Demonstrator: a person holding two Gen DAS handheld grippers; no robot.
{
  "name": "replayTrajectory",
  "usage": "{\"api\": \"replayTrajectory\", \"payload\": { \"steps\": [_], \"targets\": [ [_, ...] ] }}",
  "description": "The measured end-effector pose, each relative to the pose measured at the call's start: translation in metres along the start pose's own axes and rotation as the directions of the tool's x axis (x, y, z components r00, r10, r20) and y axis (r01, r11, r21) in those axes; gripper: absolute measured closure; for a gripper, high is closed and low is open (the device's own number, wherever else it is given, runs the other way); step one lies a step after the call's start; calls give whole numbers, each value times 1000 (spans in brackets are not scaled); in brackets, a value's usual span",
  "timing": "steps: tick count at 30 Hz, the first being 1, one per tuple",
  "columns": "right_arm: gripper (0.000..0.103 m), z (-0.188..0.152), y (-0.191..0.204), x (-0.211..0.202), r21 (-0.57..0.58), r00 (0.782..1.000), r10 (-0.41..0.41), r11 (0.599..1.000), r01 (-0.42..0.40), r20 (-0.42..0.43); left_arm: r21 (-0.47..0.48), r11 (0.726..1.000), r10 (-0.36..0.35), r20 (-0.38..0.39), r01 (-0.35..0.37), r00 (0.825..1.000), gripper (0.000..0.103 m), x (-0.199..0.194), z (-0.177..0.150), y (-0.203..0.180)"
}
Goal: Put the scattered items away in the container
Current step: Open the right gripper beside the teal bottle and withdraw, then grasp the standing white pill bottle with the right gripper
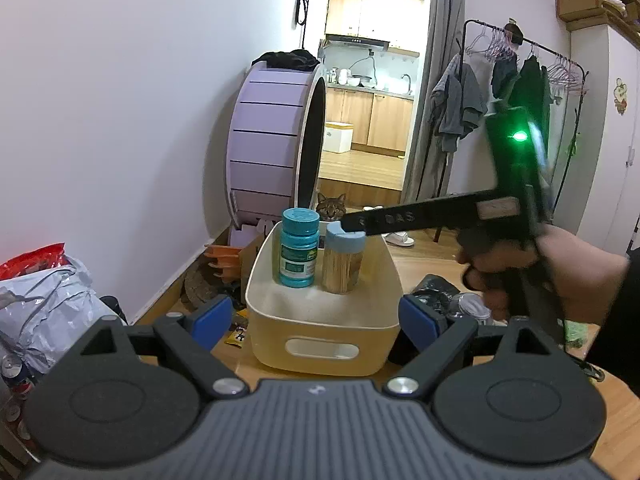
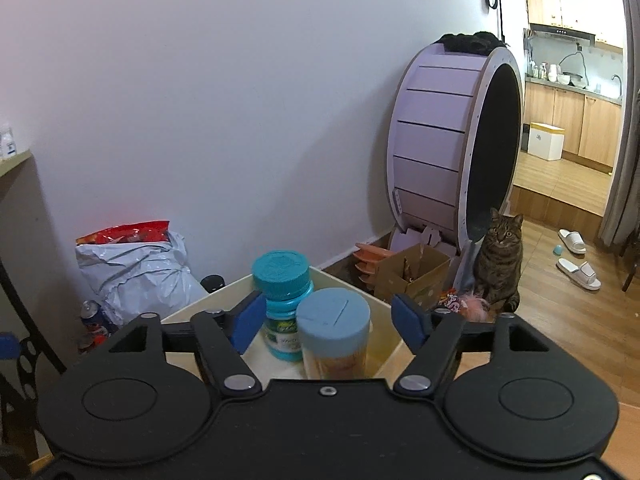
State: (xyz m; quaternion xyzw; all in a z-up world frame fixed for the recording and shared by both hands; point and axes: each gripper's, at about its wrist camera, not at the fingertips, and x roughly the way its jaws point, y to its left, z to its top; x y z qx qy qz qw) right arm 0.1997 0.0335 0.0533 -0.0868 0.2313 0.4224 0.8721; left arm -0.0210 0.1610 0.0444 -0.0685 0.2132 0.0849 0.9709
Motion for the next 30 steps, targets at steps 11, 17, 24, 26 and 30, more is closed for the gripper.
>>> {"api": "replayTrajectory", "payload": {
  "steps": [11, 17, 24, 26, 30],
  "targets": [
    [25, -19, 5, -55, 1, 998, -56, 998, 56, -34, 11, 1000, -26, 15, 26, 1000, 13, -9, 0, -10],
    [23, -33, -7, -84, 18, 989, -130, 991, 132, -66, 26, 999, -44, 19, 43, 999, 13, -10, -2, -19],
    [23, -56, -30, -121, 28, 970, -212, 976, 216, -116, 59, 993, -105, 8, 105, 994, 13, -10, -5, -40],
    [23, -65, -36, -128, 30, 965, -228, 972, 233, -132, 64, 989, -132, 0, 132, 991, 13, -10, -7, -46],
    [23, -84, -44, -132, 34, 955, -246, 967, 254, -166, 71, 982, -176, -19, 177, 984, 13, -7, -11, -57]
  ]
}}
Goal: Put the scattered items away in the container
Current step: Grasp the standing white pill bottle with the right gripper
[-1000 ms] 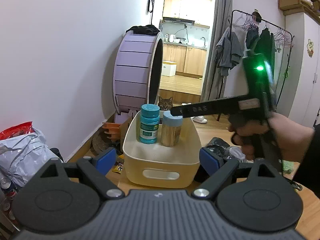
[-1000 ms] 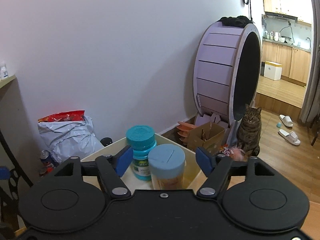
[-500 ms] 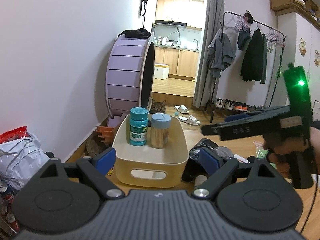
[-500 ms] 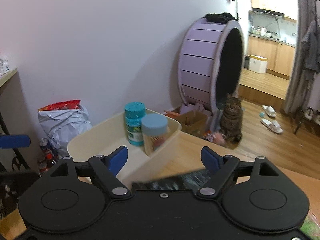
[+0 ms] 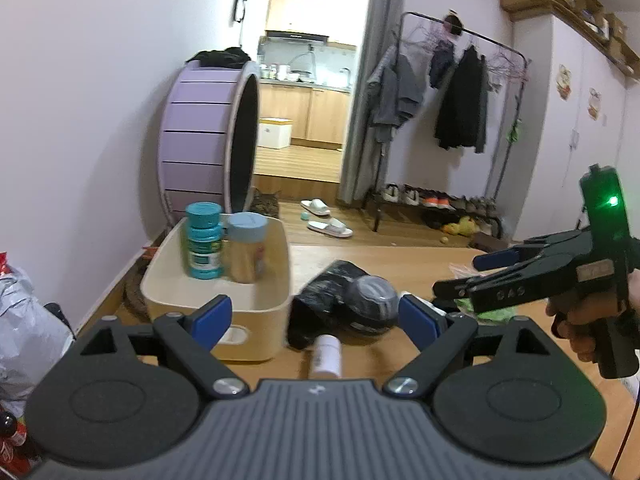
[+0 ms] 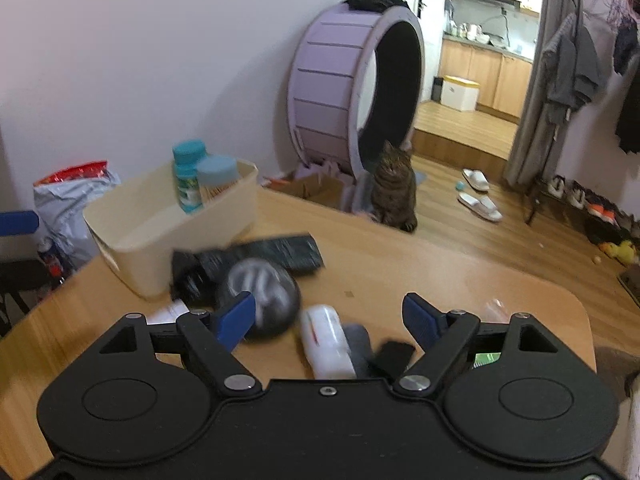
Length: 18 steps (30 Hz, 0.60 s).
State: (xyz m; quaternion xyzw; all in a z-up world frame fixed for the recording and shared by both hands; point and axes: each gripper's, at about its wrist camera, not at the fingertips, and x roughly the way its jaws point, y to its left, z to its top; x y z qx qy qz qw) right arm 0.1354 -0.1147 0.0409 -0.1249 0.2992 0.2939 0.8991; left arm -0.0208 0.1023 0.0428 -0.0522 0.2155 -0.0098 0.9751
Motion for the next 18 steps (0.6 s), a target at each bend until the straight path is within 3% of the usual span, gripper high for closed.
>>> {"api": "replayTrajectory", "payload": {
  "steps": [4, 6, 7, 12, 17, 18],
  "targets": [
    [30, -16, -3, 8, -1, 999, 11, 1000, -11, -37, 41, 999, -3, -4, 3, 1000, 13, 4, -3, -12],
    [50, -23, -4, 15, -4, 998, 26, 1000, -26, -59, 39, 999, -15, -2, 15, 1000, 13, 4, -3, -14],
    [53, -26, -5, 17, -1, 997, 29, 1000, -29, -65, 36, 999, -23, 1, 23, 1000, 13, 4, -3, -15],
    [55, -30, -5, 33, 3, 996, 31, 1000, -31, -78, 27, 999, -44, -7, 44, 999, 13, 10, -3, -16],
    [55, -33, -2, 42, -39, 995, 27, 999, -31, -91, -20, 992, -126, -57, 125, 990, 13, 17, -3, -11],
    [59, -33, -2, 43, -44, 995, 29, 998, -33, -92, -31, 990, -138, -65, 136, 988, 13, 18, -4, -11]
  ]
}}
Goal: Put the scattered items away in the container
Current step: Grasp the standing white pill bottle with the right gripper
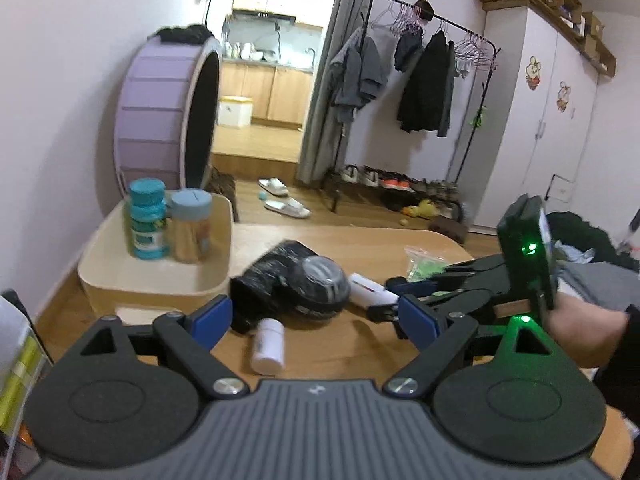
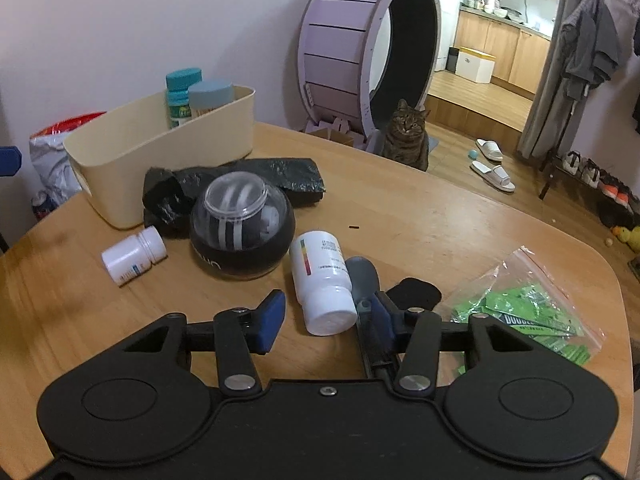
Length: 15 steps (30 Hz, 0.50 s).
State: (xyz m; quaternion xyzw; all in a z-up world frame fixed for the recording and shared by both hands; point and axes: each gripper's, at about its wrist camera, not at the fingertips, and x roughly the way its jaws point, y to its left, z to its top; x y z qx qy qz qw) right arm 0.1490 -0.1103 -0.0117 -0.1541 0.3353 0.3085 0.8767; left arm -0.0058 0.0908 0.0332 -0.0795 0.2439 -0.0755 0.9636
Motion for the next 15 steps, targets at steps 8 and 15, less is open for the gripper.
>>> {"api": "replayTrajectory", "payload": {
  "steps": [8, 15],
  "targets": [
    [73, -4, -6, -9, 14, 999, 22, 1000, -22, 28, 15, 1000, 15, -16, -14, 1000, 13, 7, -3, -4],
    [74, 1, -6, -43, -22, 997, 38, 999, -37, 69, 21, 1000, 18, -18, -17, 1000, 13, 8, -3, -6]
  ]
}}
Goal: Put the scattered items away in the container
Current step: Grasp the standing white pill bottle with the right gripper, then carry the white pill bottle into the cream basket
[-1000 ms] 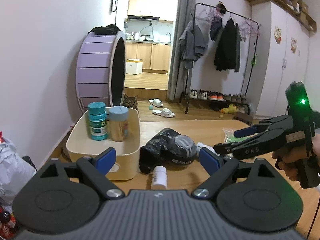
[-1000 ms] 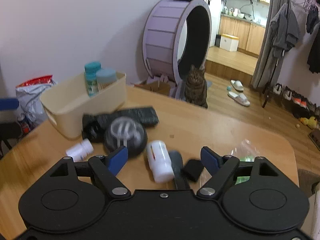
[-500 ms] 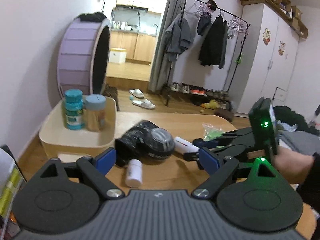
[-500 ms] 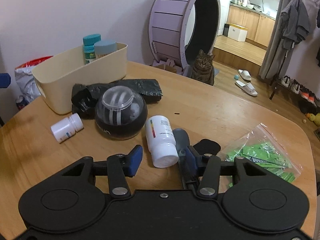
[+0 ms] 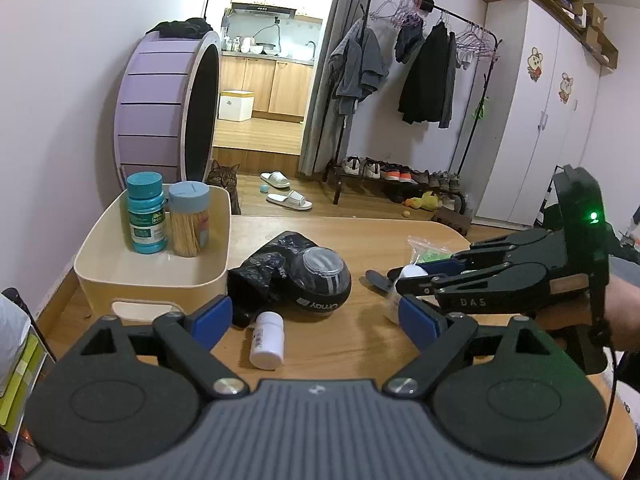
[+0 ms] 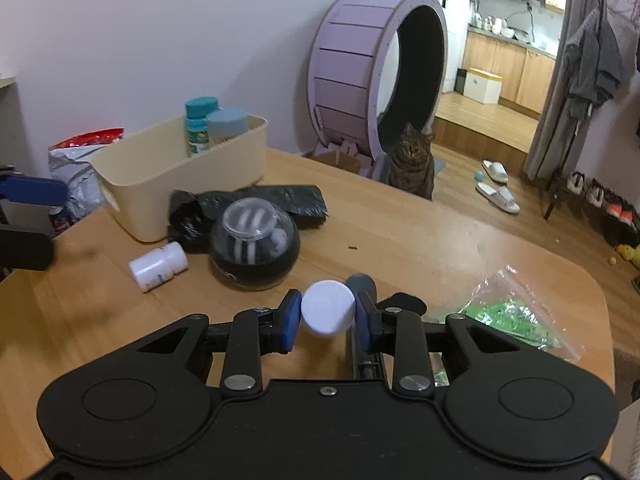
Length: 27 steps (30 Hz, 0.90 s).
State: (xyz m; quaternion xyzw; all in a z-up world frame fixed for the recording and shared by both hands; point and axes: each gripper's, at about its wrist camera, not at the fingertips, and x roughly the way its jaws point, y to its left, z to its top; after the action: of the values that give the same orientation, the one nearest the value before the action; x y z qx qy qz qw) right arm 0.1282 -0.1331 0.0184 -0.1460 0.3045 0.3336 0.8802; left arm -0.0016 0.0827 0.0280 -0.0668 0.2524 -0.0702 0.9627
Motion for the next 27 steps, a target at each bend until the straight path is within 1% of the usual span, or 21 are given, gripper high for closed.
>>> {"api": "replayTrajectory", "payload": {
  "steps": [4, 8, 12, 15, 19, 21, 23, 25, 26, 27],
  "targets": [
    [74, 1, 6, 0, -20, 1000, 15, 1000, -15, -12, 8, 1000, 1, -3, -1, 1000, 13, 0, 0, -3],
    [74, -1, 9, -1, -24, 1000, 7, 1000, -8, -13, 11, 1000, 0, -4, 0, 1000, 13, 0, 0, -4],
    [71, -7, 11, -1, -40, 1000, -11, 999, 10, -23, 13, 1000, -4, -8, 4, 1000, 13, 0, 0, -3],
    [71, -10, 8, -2, -18, 1000, -8, 1000, 8, -15, 14, 1000, -24, -11, 24, 1000, 13, 0, 0, -4],
    [70, -12, 7, -2, -8, 1000, -12, 1000, 12, -15, 28, 995, -93, -37, 94, 995, 13, 0, -1, -7],
    [63, -13, 8, -3, -20, 1000, -18, 1000, 18, -19, 43, 993, -111, -43, 112, 993, 13, 0, -2, -10],
    [60, -14, 8, -4, -24, 1000, -19, 1000, 19, -20, 59, 991, -115, -49, 117, 992, 13, 1, -3, -13],
    [60, -16, 6, -6, -17, 1000, -20, 1000, 20, -16, 70, 991, -114, -55, 118, 992, 13, 2, -5, -15],
    [61, -17, 5, -7, -10, 1000, -14, 1000, 14, -15, 71, 991, -111, -56, 115, 992, 13, 3, -5, -15],
    [65, -17, 3, -7, 0, 1000, -2, 1000, 2, -20, 71, 991, -109, -57, 112, 992, 13, 3, -6, -15]
  ]
}}
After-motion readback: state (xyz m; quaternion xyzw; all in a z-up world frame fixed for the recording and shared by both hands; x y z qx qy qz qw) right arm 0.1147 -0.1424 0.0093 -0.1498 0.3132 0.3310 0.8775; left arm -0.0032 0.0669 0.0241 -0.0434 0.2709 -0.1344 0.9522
